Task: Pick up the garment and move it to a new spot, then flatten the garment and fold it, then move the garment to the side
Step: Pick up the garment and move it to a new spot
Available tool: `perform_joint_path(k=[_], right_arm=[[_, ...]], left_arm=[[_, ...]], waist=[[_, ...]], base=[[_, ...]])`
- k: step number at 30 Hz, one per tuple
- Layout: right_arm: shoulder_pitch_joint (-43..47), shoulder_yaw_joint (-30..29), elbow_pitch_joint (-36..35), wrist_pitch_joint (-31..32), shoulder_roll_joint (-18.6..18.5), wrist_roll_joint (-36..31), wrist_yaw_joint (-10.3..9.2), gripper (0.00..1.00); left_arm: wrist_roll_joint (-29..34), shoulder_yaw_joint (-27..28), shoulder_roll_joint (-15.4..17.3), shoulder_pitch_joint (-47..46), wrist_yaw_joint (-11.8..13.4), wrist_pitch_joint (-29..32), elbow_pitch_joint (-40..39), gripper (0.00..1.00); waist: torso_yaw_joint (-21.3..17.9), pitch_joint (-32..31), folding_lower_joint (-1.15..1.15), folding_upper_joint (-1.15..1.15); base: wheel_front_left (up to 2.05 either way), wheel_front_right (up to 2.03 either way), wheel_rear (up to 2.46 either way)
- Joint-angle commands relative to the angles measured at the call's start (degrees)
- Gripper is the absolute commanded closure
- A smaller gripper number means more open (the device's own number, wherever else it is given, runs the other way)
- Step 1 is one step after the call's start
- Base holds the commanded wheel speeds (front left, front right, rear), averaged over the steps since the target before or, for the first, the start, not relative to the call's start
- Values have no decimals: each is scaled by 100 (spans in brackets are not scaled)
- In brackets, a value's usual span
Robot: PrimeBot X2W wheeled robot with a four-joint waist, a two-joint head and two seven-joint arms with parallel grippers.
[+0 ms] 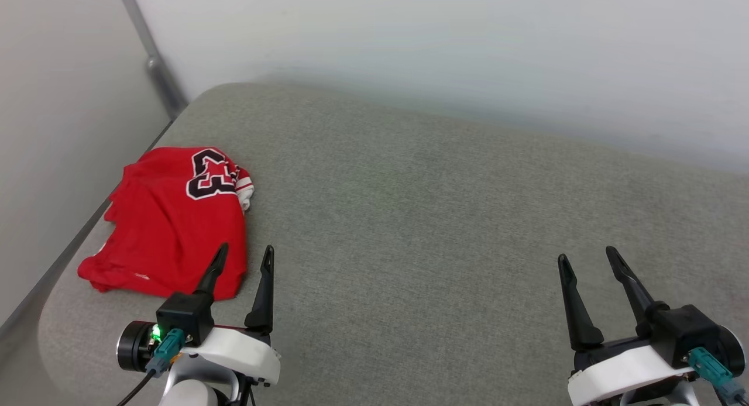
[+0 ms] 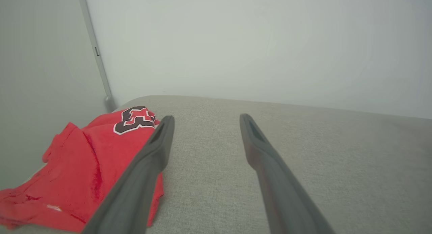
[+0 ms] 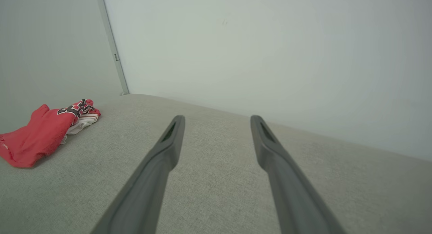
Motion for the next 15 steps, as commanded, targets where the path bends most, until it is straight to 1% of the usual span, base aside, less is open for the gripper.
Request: perform_joint_path(k=[1,8,15], right_arm=[[24,12,-38,16,-13,-24,-3,0],[-75,104,-170,67,-13,-85,-3,0],[-130,102,-243,132,-13,-139,-3,0]], left_arm=[[24,32,-17,-2,14,-14,-26,0],[40,208,-32,-40,35,-13,-81,0],[94,323,-34,-10,20,-13,-73,0]], waist=[[233,55,0,0],[610,152,0,0],[757,172,0,0]], base=[[0,0,0],[0,0,0],[0,0,0]])
